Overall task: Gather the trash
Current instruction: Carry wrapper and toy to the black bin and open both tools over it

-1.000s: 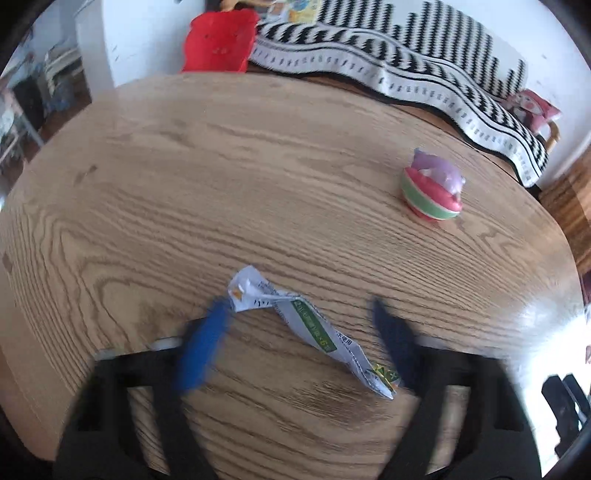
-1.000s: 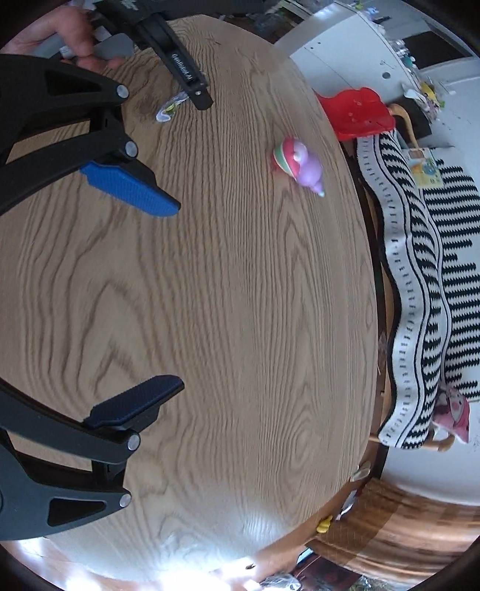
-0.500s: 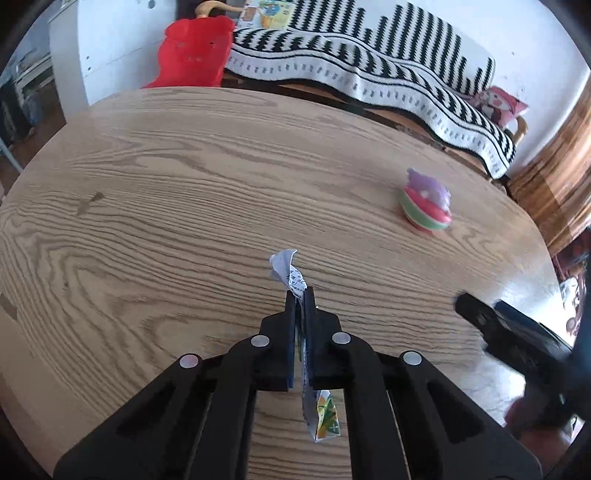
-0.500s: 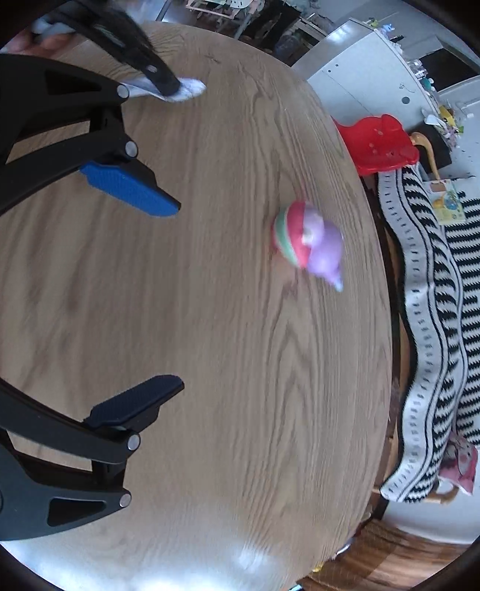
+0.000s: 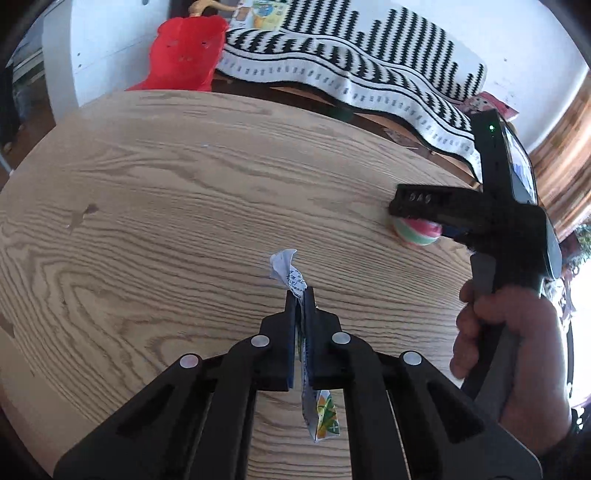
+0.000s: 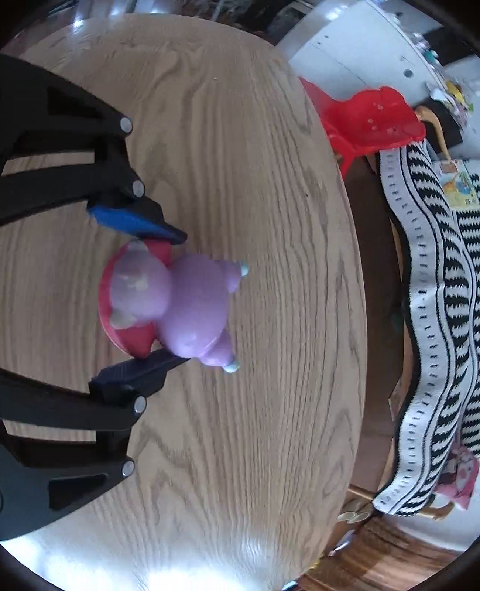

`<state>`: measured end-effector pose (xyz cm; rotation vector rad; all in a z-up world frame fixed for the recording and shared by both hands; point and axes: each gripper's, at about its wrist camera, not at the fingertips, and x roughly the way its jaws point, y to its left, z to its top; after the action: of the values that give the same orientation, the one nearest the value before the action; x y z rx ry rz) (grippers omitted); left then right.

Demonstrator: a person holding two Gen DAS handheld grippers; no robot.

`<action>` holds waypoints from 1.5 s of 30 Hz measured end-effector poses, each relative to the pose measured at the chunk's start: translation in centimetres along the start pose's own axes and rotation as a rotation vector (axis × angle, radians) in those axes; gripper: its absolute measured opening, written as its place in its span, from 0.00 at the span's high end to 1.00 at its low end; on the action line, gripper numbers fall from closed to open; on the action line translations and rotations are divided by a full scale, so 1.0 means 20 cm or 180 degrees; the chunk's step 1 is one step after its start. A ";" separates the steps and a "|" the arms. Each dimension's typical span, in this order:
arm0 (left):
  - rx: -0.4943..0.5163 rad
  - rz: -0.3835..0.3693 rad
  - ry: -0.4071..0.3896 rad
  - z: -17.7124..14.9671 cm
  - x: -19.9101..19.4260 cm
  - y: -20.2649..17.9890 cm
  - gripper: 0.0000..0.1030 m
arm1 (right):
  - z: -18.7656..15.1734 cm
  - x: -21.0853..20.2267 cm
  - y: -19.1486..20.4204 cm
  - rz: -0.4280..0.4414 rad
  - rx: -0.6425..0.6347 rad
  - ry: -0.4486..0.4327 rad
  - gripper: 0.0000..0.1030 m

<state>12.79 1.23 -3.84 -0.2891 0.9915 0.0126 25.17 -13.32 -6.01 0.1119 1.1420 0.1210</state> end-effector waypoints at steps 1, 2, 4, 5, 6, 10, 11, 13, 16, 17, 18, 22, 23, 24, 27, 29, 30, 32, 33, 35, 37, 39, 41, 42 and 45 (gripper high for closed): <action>0.0018 -0.0017 0.0000 0.00 0.00 -0.02 0.97 | -0.04 -0.05 0.00 -0.0016 -0.0071 -0.0038 0.50; 0.0059 -0.0031 -0.0003 -0.01 -0.01 -0.04 0.97 | -0.07 -0.10 -0.01 -0.0039 -0.0139 -0.0085 0.51; 0.0129 -0.0059 0.0005 -0.03 -0.02 -0.09 0.97 | -0.16 -0.18 -0.05 -0.0021 -0.0195 -0.0138 0.51; 0.0187 -0.0087 0.0012 -0.05 -0.02 -0.13 0.97 | -0.23 -0.25 -0.09 -0.0026 -0.0212 -0.0162 0.51; 0.0229 -0.0103 0.0010 -0.06 -0.03 -0.16 0.97 | -0.29 -0.31 -0.13 -0.0036 -0.0207 -0.0185 0.51; 0.0507 -0.0215 -0.0017 -0.15 -0.08 -0.34 0.97 | -0.55 -0.54 -0.41 -0.0120 -0.0130 -0.0282 0.51; 0.0573 -0.0244 -0.0027 -0.18 -0.10 -0.39 0.97 | -0.62 -0.58 -0.47 -0.0162 -0.0099 -0.0315 0.51; 0.0732 -0.0335 -0.0048 -0.24 -0.13 -0.52 0.97 | -0.77 -0.69 -0.65 -0.0270 0.0004 -0.0377 0.50; 0.0948 -0.0466 -0.0073 -0.34 -0.17 -0.70 0.97 | -0.96 -0.79 -0.89 -0.0400 0.0166 -0.0438 0.50; 0.1035 -0.0535 -0.0082 -0.38 -0.19 -0.79 0.97 | -1.02 -0.83 -1.00 -0.0469 0.0254 -0.0434 0.50; 0.1128 -0.0603 -0.0094 -0.43 -0.20 -0.88 0.97 | -1.08 -0.87 -1.11 -0.0511 0.0362 -0.0434 0.50; 0.1439 -0.0803 -0.0114 -0.58 -0.23 -1.18 0.97 | -1.30 -1.06 -1.49 -0.0685 0.0746 -0.0559 0.50; 0.1538 -0.0915 -0.0088 -0.65 -0.24 -1.29 0.97 | -1.38 -1.12 -1.60 -0.0772 0.0843 -0.0600 0.50; 0.1600 -0.0993 -0.0068 -0.69 -0.25 -1.36 0.97 | -1.43 -1.16 -1.68 -0.0823 0.0920 -0.0621 0.49; 0.1834 -0.1214 -0.0045 -0.85 -0.27 -1.59 0.97 | -1.63 -1.27 -1.96 -0.0981 0.1228 -0.0659 0.49; 0.1996 -0.1340 -0.0050 -0.95 -0.29 -1.72 0.97 | -1.76 -1.33 -2.13 -0.1086 0.1435 -0.0673 0.49; 0.2082 -0.1432 -0.0036 -1.00 -0.30 -1.79 0.97 | -1.83 -1.35 -2.20 -0.1122 0.1539 -0.0672 0.49; 0.2228 -0.1585 0.0022 -1.12 -0.31 -1.91 0.97 | -1.95 -1.39 -2.35 -0.1165 0.1739 -0.0635 0.49; 0.2284 -0.1639 0.0045 -1.16 -0.31 -1.95 0.97 | -2.01 -1.40 -2.42 -0.1174 0.1814 -0.0599 0.48; 0.2393 -0.1732 0.0091 -1.25 -0.31 -2.05 0.97 | -2.14 -1.41 -2.52 -0.1163 0.1977 -0.0494 0.48; 0.2469 -0.1814 0.0146 -1.31 -0.30 -2.11 0.97 | -2.23 -1.38 -2.62 -0.1105 0.2116 -0.0331 0.47; 0.2555 -0.1908 0.0211 -1.40 -0.30 -2.19 0.97 | -2.30 -1.35 -2.68 -0.1027 0.2216 -0.0210 0.47; 0.2611 -0.1967 0.0253 -1.44 -0.29 -2.24 0.97 | -2.39 -1.31 -2.72 -0.0926 0.2308 -0.0082 0.47; 0.2633 -0.1984 0.0269 -1.46 -0.29 -2.26 0.97 | -2.41 -1.29 -2.74 -0.0886 0.2337 -0.0033 0.47; 0.2695 -0.2025 0.0335 -1.50 -0.26 -2.32 0.97 | -2.41 -1.24 -2.74 -0.0827 0.2367 0.0070 0.46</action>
<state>-8.27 -50.15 -4.02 0.1896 0.8905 -0.9860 -26.80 -69.94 -11.89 0.6182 1.1661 -0.5413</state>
